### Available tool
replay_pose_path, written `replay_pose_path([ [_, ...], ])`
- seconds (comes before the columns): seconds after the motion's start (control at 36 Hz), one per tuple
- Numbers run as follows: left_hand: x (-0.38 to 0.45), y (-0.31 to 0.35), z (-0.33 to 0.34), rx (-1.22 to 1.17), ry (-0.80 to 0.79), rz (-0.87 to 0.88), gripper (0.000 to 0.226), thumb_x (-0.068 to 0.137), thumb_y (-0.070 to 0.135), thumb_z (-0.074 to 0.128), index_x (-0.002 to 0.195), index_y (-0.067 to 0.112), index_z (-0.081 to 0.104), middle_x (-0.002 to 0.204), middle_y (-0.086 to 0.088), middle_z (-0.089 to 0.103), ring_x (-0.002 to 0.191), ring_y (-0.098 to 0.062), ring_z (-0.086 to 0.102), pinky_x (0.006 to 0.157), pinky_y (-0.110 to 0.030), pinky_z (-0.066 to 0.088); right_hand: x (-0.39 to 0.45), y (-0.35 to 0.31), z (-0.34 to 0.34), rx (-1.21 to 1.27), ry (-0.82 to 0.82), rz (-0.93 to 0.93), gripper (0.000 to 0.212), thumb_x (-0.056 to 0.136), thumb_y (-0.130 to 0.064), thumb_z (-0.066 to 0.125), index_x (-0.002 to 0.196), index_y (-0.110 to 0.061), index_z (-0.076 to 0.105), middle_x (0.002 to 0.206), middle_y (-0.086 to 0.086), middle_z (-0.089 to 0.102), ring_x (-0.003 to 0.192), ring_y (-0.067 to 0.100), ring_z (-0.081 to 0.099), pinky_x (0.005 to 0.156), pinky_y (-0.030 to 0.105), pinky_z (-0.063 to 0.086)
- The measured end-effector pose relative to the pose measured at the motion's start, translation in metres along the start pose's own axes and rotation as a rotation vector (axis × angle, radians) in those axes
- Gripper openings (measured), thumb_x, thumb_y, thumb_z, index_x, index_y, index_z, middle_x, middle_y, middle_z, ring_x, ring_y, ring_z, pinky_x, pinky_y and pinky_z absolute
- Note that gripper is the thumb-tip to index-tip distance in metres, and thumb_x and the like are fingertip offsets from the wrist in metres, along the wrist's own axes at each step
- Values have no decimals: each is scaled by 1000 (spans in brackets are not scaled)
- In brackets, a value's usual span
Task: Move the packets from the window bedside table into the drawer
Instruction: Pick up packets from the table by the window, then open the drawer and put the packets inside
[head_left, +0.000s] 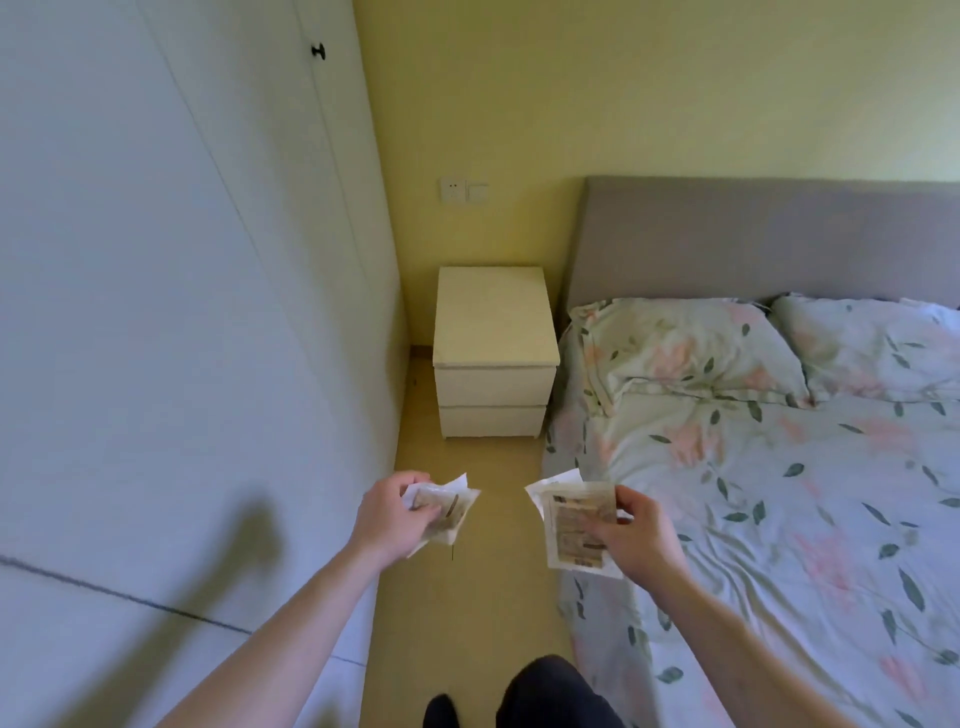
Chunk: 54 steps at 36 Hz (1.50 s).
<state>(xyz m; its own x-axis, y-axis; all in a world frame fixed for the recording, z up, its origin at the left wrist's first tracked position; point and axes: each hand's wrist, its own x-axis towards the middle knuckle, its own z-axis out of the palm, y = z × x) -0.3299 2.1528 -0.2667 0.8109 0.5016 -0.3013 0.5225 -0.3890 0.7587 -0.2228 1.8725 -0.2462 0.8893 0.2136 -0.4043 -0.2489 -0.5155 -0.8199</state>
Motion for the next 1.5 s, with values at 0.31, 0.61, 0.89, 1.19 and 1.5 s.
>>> replay_pose_path([
  [0.31, 185, 38, 14, 116, -107, -82, 42, 87, 25, 75, 126, 16, 62, 125, 5, 59, 109, -17, 55, 84, -28, 44, 165, -39, -18, 6, 24, 83, 23, 90, -12, 71, 109, -25, 70, 102, -5, 74, 88, 13, 70, 58, 20, 47],
  [0.61, 362, 58, 41, 231, -117, -267, 33, 85, 25, 72, 116, 22, 61, 124, 0, 63, 110, -20, 61, 85, -31, 52, 392, -47, -13, -156, -104, 186, 33, 84, -22, 76, 116, -27, 69, 102, -6, 73, 88, 14, 71, 73, 33, 61],
  [0.89, 508, 12, 75, 381, -184, -354, 47, 92, 20, 66, 137, 20, 54, 160, 2, 32, 139, -22, 43, 108, -31, 39, 545, -33, 27, -334, -166, 187, 26, 84, -16, 69, 102, -35, 66, 91, -9, 71, 80, 13, 69, 69, 39, 63],
  [1.19, 656, -92, 144, 379, -206, -382, 44, 88, 22, 71, 131, 25, 60, 166, 3, 21, 142, -23, 41, 109, -35, 40, 687, 35, 95, -501, -180, 129, 30, 84, -16, 75, 112, -25, 68, 127, -10, 56, 110, 26, 64, 88, 39, 55],
  [1.5, 709, -145, 170, 189, -182, -367, 14, 82, 18, 77, 89, 28, 69, 106, 4, 65, 92, -19, 65, 79, -38, 57, 756, 89, 136, -585, -181, 141, 33, 86, -26, 76, 118, -20, 71, 118, -4, 59, 94, 20, 59, 77, 28, 43],
])
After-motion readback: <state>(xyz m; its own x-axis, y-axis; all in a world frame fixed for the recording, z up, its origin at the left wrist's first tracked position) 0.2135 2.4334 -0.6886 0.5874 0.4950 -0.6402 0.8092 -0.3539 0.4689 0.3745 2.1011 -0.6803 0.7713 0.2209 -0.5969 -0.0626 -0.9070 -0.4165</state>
